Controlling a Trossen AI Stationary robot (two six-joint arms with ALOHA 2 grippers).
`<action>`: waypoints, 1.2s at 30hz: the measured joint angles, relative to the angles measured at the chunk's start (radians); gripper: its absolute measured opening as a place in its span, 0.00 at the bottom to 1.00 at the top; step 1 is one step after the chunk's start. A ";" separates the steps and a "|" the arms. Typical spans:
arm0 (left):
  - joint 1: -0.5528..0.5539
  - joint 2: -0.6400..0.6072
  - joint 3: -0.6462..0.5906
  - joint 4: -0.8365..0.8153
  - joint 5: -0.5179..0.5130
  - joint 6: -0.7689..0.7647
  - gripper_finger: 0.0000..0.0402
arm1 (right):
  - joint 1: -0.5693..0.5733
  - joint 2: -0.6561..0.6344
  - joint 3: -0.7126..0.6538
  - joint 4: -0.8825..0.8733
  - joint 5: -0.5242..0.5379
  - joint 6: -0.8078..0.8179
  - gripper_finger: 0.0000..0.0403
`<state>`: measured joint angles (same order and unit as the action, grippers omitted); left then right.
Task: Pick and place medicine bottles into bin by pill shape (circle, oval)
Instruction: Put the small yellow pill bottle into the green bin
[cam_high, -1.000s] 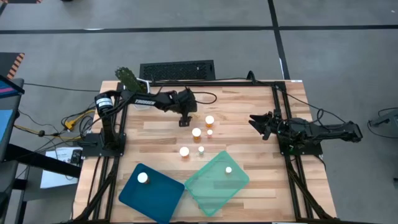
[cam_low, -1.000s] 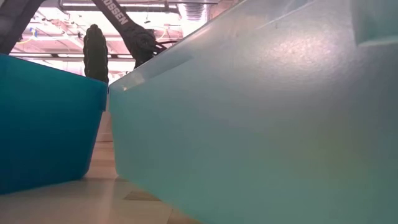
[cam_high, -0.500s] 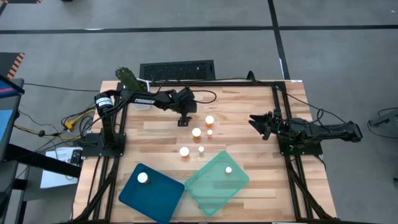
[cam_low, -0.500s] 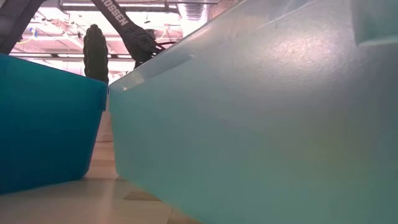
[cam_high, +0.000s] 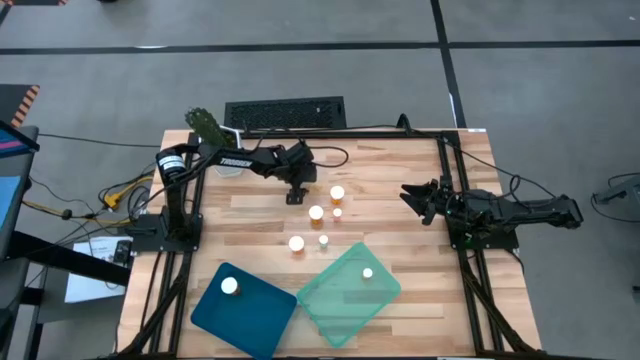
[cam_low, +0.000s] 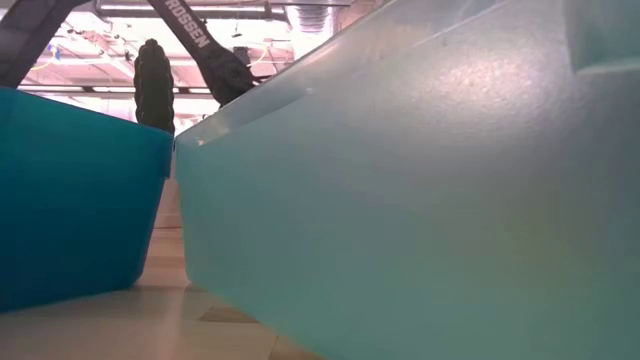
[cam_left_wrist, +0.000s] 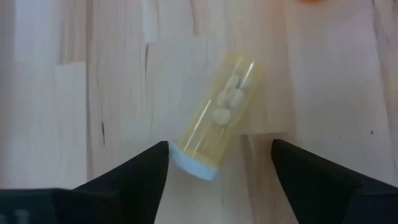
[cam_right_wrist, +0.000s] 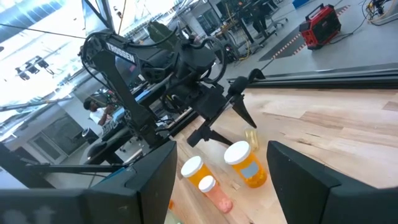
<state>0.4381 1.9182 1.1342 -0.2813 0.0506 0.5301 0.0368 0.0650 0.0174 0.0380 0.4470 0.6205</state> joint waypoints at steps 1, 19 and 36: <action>0.000 0.000 0.001 -0.002 -0.002 0.001 0.64 | 0.000 0.000 0.000 0.000 0.000 0.000 0.65; 0.000 0.001 0.003 -0.015 -0.006 -0.056 0.29 | 0.000 0.000 0.000 0.000 0.000 0.000 0.65; -0.120 -0.026 0.235 -0.590 -0.316 -0.176 0.29 | 0.000 0.000 0.000 0.000 0.000 0.000 0.65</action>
<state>0.3181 1.8919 1.3695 -0.8709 -0.2656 0.3542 0.0368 0.0650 0.0174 0.0380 0.4473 0.6201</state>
